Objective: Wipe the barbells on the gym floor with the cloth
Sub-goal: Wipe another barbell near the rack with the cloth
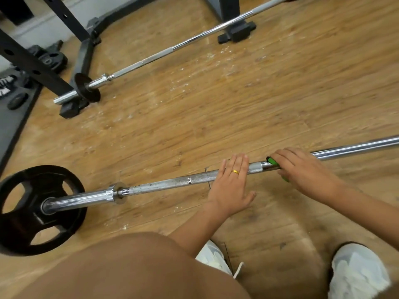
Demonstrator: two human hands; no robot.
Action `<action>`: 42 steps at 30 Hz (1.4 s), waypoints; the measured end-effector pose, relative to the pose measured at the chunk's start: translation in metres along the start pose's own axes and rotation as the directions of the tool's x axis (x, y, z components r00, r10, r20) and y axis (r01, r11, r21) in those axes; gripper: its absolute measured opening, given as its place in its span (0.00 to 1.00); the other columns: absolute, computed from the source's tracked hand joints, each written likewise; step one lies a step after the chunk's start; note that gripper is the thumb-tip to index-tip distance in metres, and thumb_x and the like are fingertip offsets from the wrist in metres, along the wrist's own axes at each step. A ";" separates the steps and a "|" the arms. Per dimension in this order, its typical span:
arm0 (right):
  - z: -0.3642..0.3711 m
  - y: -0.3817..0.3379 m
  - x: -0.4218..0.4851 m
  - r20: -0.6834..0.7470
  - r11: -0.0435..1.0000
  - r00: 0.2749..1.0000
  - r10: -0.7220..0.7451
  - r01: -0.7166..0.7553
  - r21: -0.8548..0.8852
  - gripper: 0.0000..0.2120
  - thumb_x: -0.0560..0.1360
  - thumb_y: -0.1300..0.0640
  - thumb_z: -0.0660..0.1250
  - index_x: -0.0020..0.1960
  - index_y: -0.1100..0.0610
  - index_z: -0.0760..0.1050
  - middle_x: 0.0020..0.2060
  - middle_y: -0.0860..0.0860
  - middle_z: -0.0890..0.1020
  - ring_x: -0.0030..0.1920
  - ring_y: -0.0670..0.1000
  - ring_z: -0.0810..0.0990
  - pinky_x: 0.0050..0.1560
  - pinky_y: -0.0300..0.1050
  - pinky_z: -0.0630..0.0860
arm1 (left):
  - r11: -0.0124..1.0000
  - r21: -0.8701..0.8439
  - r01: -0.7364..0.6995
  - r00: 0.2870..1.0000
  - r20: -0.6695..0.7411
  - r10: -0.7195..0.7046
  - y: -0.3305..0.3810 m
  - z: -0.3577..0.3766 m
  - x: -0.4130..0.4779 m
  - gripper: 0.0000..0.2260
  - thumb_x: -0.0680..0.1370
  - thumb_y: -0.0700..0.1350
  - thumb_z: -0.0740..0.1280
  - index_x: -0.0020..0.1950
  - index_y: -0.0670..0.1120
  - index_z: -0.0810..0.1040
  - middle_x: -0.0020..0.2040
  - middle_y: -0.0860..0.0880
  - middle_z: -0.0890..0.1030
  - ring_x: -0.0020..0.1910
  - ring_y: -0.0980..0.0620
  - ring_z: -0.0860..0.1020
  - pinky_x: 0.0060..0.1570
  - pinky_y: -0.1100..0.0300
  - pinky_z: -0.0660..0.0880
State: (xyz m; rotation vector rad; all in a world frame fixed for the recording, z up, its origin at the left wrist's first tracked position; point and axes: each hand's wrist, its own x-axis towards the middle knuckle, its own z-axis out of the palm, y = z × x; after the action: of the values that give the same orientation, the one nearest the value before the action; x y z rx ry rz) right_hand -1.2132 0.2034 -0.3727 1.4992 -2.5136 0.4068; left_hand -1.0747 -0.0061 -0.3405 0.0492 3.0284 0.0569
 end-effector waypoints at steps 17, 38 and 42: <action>0.015 0.016 0.042 -0.042 0.996 0.999 0.022 -0.018 0.087 0.28 0.67 0.69 0.63 0.67 0.66 0.73 0.63 0.61 0.78 0.62 0.63 0.77 0.65 0.57 0.72 | 0.999 -0.021 -0.034 0.999 -0.039 0.033 0.006 0.004 0.041 0.42 0.79 0.57 0.62 0.82 0.39 0.43 0.82 0.41 0.41 0.81 0.44 0.40 0.78 0.44 0.41; -0.004 0.073 0.100 0.126 0.997 0.991 0.044 -0.050 0.052 0.29 0.64 0.71 0.69 0.66 0.67 0.75 0.62 0.63 0.80 0.62 0.64 0.79 0.66 0.54 0.72 | 0.999 -0.001 0.035 0.998 -0.048 -0.035 -0.028 -0.006 0.107 0.45 0.77 0.61 0.64 0.82 0.39 0.47 0.82 0.40 0.49 0.81 0.42 0.48 0.78 0.42 0.47; 0.004 0.066 0.107 0.134 0.994 0.989 0.060 -0.072 0.086 0.28 0.69 0.64 0.56 0.68 0.66 0.75 0.64 0.61 0.79 0.64 0.63 0.77 0.67 0.54 0.71 | 0.990 0.127 0.065 0.992 -0.115 -0.050 -0.012 -0.003 0.118 0.43 0.77 0.60 0.62 0.81 0.37 0.49 0.82 0.38 0.48 0.81 0.36 0.48 0.77 0.39 0.45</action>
State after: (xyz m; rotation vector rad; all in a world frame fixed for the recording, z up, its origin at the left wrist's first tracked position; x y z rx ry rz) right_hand -1.3217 0.1434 -0.3542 1.5257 -2.6860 0.4527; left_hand -1.1928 -0.0139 -0.3508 -0.0314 3.1387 -0.1480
